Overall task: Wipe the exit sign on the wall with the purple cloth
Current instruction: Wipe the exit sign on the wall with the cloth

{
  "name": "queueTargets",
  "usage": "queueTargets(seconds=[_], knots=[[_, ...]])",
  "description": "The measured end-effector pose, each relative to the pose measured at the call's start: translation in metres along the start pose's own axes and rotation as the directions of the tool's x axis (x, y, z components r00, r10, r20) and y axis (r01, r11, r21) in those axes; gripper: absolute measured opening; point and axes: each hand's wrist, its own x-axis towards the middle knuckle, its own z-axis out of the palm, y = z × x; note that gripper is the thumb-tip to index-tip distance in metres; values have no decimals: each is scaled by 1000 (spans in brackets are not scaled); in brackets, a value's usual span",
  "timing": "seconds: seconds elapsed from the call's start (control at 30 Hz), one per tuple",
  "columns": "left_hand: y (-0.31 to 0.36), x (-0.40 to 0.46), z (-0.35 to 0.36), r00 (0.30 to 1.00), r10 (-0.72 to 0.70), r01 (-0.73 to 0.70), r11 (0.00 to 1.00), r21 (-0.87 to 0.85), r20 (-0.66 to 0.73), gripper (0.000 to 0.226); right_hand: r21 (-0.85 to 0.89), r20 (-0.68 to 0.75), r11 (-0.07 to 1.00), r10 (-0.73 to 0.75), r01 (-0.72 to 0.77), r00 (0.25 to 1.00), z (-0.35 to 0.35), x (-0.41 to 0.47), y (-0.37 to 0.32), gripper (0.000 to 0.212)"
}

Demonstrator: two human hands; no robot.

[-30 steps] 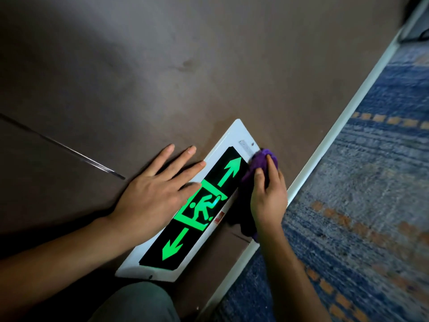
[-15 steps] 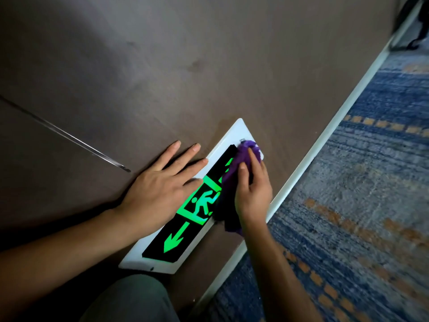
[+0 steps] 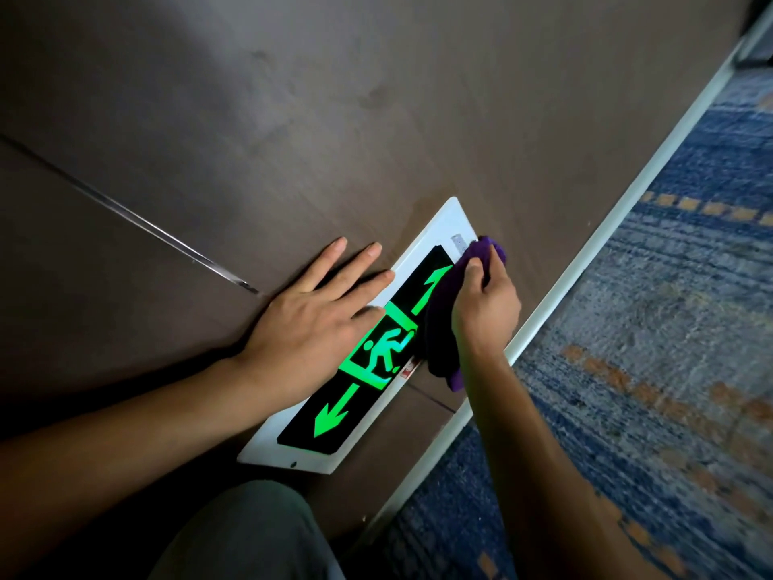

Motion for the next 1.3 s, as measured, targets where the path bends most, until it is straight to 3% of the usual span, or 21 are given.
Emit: queueTargets(seconds=[0.13, 0.2, 0.3, 0.37, 0.47, 0.57, 0.73, 1.0, 1.3], knots=[[0, 1, -2, 1000, -3, 3, 1000, 8, 12, 42, 61, -24, 979, -193, 194, 981, 2, -9, -28, 46], [-1, 1, -3, 1000, -3, 3, 1000, 0, 13, 40, 192, -30, 950, -244, 245, 969, 0, -9, -31, 44], [0, 0, -6, 1000, -15, 15, 1000, -12, -1, 36, 462, -119, 878, -75, 122, 990, -16, 2, -14, 38], [-2, -4, -9, 997, -72, 70, 997, -40, -32, 39, 499, -163, 866, 44, 44, 986, -24, 6, 2, 38], [-8, -12, -13, 985, -143, 141, 990, -31, -96, 43, 398, -72, 917, 32, -1, 997, -22, 0, 20, 39], [-9, -18, -12, 988, -130, 130, 992, -8, -86, 40, 247, 16, 967, -75, 69, 997, -14, -12, 24, 42], [-14, -24, -12, 981, -149, 150, 989, -5, -126, 40, 76, 11, 975, -212, 210, 977, 4, -43, 21, 45], [-15, -31, -4, 983, -121, 133, 988, 84, -135, 41, 57, -44, 910, -409, 411, 911, 32, -110, 34, 44], [-15, -37, -2, 989, -103, 117, 984, 132, -108, 44, 10, 10, 831, -556, 556, 831, 48, -153, 61, 46]])
